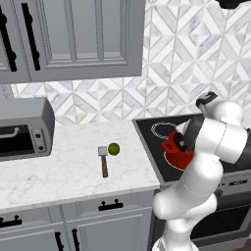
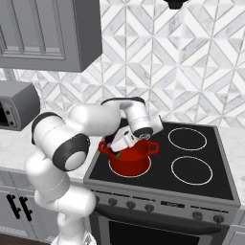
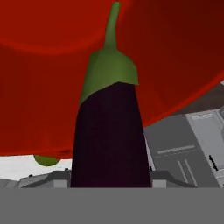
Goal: Put the eggplant and lime in the pot. Retrieve the spatula and lightly stir the vegetables in the pot.
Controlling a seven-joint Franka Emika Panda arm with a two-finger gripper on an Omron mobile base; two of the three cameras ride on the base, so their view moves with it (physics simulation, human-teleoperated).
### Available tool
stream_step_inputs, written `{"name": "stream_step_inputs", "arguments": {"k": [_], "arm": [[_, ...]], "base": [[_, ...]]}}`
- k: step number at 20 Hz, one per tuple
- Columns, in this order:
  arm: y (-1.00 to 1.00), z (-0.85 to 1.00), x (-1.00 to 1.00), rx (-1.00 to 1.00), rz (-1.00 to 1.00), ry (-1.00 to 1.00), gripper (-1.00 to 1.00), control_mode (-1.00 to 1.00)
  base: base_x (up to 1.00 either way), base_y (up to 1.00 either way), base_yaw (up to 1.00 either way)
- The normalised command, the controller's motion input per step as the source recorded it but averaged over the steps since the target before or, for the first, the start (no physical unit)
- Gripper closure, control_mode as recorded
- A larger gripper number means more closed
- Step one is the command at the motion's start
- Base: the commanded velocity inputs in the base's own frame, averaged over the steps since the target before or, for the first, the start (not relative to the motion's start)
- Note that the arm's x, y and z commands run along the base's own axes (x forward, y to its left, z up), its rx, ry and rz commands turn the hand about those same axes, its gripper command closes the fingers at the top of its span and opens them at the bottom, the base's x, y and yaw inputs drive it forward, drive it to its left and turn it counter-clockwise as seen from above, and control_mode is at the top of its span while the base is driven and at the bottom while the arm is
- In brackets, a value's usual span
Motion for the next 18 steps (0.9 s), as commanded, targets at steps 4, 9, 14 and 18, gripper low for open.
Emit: {"name": "stream_step_inputs", "arguments": {"k": [4, 9, 14, 18], "arm": [[0.00, 0.00, 0.00, 0.00, 0.00, -0.08, -1.00, -1.00], [0.00, 0.13, 0.01, 0.00, -0.02, -0.05, -1.00, -1.00], [0.03, 0.81, 0.00, 0.00, -0.08, -0.01, -1.00, -1.00], [0.36, 0.62, -0.37, -0.08, -0.02, -0.07, -1.00, -1.00]], "base": [[0.00, 0.00, 0.00], [0.00, 0.00, 0.00], [0.00, 0.00, 0.00], [0.00, 0.00, 0.00]]}}
